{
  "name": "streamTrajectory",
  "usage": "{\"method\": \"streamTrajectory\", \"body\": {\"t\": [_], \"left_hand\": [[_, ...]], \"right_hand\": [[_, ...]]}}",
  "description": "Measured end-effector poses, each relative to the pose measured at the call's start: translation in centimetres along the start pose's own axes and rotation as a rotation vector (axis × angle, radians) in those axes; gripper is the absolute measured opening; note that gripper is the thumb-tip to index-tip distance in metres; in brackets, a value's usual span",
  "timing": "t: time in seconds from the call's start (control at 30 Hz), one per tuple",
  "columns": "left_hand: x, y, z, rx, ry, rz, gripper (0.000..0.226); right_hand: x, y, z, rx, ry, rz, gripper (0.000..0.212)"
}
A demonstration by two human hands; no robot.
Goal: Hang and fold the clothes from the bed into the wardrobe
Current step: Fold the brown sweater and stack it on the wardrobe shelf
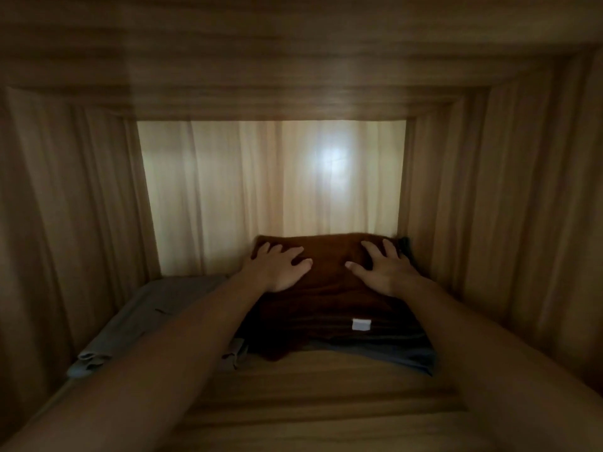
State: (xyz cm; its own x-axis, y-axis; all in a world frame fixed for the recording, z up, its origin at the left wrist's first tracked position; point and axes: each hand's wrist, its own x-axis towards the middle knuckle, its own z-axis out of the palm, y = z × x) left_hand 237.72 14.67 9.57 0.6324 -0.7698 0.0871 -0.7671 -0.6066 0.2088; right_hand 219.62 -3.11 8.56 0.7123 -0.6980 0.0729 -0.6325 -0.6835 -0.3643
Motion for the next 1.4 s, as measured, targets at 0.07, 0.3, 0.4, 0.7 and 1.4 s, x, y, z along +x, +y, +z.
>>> {"method": "streamTrajectory", "body": {"t": [0.07, 0.3, 0.4, 0.7, 1.4], "left_hand": [[0.1, -0.1, -0.1, 0.002, -0.010, 0.001, 0.095], [-0.3, -0.3, -0.2, -0.021, 0.017, 0.022, 0.095], [-1.7, -0.3, -0.1, -0.021, 0.020, 0.040, 0.086], [-11.8, -0.9, -2.3, 0.029, -0.149, 0.017, 0.085], [-34.5, 4.2, -2.4, 0.017, -0.157, 0.042, 0.064]], "right_hand": [[0.4, 0.0, -0.3, 0.051, -0.026, 0.009, 0.099], [-0.5, 0.1, 0.2, 0.032, -0.037, 0.023, 0.097], [-2.0, 0.0, 0.3, -0.033, -0.059, 0.037, 0.091], [-12.2, 0.1, -2.2, -0.033, -0.228, -0.070, 0.081], [-33.5, 1.0, -4.4, -0.223, -0.189, -0.246, 0.069]]}}
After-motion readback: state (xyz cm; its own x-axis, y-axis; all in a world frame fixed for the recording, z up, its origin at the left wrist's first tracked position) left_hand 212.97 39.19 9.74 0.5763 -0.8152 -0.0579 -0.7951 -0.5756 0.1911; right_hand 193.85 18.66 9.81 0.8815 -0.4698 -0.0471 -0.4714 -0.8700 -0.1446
